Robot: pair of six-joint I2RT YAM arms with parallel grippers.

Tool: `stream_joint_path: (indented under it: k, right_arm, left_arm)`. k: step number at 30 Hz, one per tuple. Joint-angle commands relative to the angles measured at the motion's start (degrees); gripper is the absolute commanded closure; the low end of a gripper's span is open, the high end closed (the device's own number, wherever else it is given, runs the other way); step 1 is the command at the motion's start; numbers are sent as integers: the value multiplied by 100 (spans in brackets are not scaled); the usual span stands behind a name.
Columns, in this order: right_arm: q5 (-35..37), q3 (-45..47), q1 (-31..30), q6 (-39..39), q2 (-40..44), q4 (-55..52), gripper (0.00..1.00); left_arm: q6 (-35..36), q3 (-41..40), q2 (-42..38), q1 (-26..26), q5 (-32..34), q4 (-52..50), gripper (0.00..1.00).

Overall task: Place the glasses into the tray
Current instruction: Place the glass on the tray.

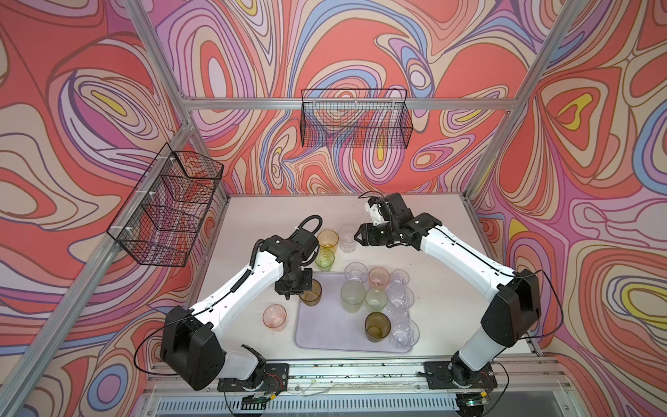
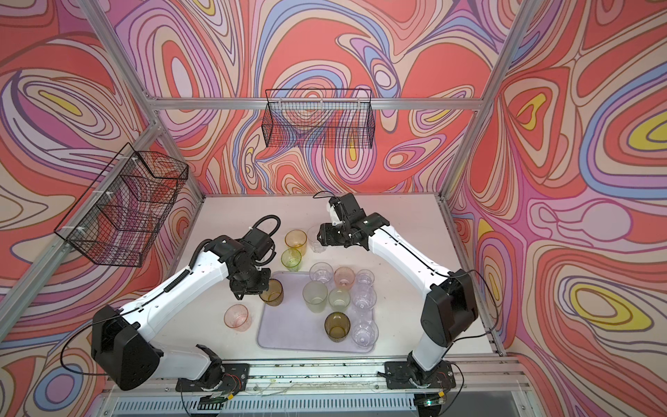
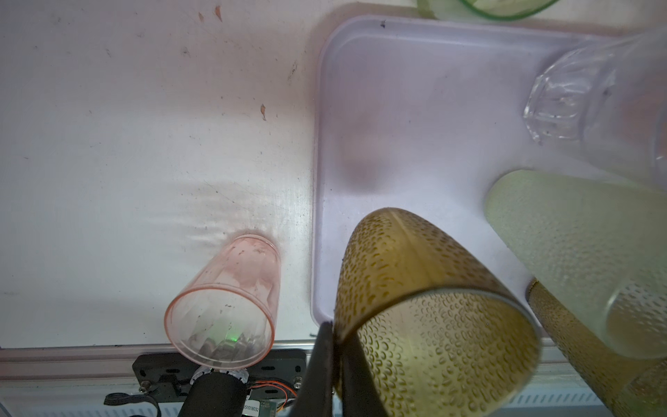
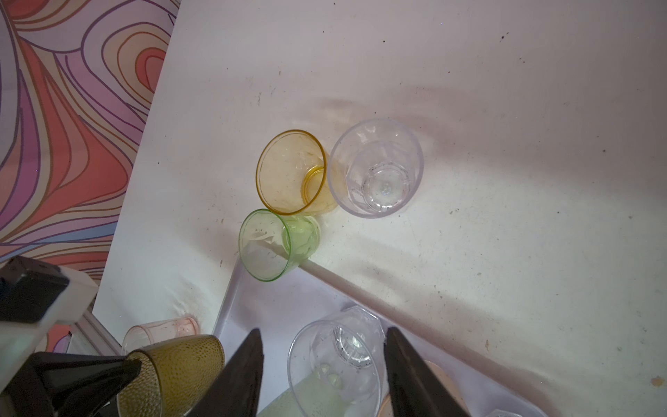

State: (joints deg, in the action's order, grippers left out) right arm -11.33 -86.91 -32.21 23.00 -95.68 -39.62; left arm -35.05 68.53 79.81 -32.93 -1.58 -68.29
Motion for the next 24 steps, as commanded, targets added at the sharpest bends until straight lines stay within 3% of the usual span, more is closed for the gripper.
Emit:
stream_joint_path:
  k: [1,24]
  right_arm:
    - [74,-157,8,-59,-64,25,44]
    - [409,-106,19,71,-56,150,43]
  left_arm:
    - [-407,-152,-178,-215,101,-27,100]
    - [-1713,-706,-281,-1845,197,391,100]
